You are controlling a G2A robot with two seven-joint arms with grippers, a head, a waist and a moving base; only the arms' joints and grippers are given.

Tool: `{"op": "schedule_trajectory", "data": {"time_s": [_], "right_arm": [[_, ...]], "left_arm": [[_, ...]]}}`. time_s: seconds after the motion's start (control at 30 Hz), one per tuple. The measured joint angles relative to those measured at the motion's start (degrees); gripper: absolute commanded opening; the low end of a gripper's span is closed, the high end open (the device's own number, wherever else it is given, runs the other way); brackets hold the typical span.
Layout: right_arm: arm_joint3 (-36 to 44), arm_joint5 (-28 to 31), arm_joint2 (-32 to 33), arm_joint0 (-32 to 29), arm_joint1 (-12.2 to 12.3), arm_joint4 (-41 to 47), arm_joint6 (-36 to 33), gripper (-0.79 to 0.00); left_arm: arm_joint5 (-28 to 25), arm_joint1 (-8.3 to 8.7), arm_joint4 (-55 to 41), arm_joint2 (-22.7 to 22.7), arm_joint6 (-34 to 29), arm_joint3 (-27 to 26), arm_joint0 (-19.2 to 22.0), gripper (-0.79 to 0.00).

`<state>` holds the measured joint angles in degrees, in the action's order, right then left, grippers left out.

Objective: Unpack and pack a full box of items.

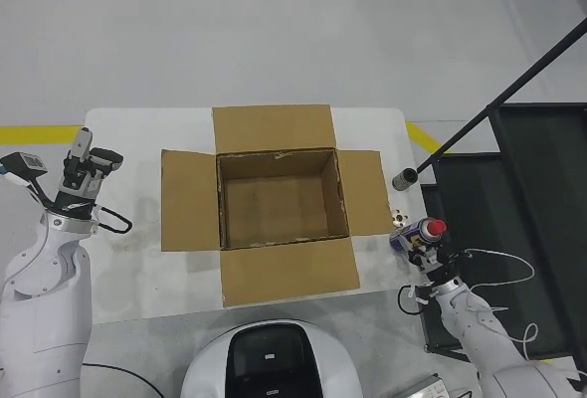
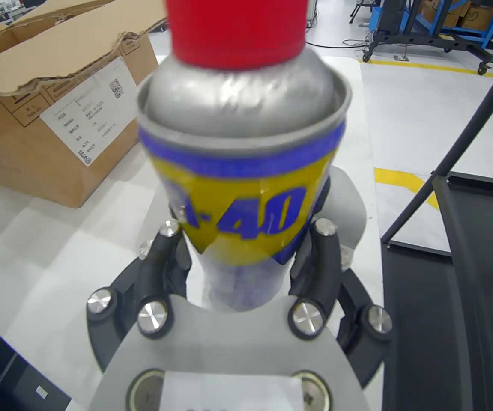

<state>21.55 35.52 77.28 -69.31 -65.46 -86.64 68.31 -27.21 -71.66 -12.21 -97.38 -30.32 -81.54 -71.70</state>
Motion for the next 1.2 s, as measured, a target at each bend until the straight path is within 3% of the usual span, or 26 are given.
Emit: {"op": "schedule_trajectory", "data": {"time_s": [0.2,0.4,0.57,1.03,1.07,1.1,1.13,1.17,1.2], "right_arm": [[2.17,-1.69,-0.69,-2.18,0.44,0.19,2.17,0.0],[8.83,-2.51,-0.29,-9.12,2.37,1.9,2.98,0.0],[12.87,-0.08,0.34,-12.22,3.8,4.41,0.58,0.0],[8.52,3.53,-1.12,-5.19,3.44,7.27,-5.42,0.0],[7.8,3.83,-1.42,-4.55,3.26,7.53,-5.77,-0.058],[7.33,4.14,-1.67,-4.12,3.11,7.71,-6.02,-0.409],[6.91,4.44,-1.95,-3.72,2.94,7.87,-6.28,-0.557],[6.42,4.71,-2.35,-3.24,2.71,8.0,-6.62,-0.785],[6.09,4.73,-2.63,-2.94,2.56,8.05,-6.77,-0.785]], "left_arm": [[0.0,0.0,0.0,0.0,0.0,0.0,0.0,0.0],[0.0,0.0,0.0,0.0,0.0,0.0,0.0,0.0],[0.0,0.0,0.0,0.0,0.0,0.0,0.0,0.0],[0.0,0.0,0.0,0.0,0.0,0.0,0.0,0.0],[0.0,0.0,0.0,0.0,0.0,0.0,0.0,0.0],[0.0,0.0,0.0,0.0,0.0,0.0,0.0,0.0],[0.0,0.0,0.0,0.0,0.0,0.0,0.0,0.0],[0.0,0.0,0.0,0.0,0.0,0.0,0.0,0.0],[0.0,0.0,0.0,0.0,0.0,0.0,0.0,0.0]]}}
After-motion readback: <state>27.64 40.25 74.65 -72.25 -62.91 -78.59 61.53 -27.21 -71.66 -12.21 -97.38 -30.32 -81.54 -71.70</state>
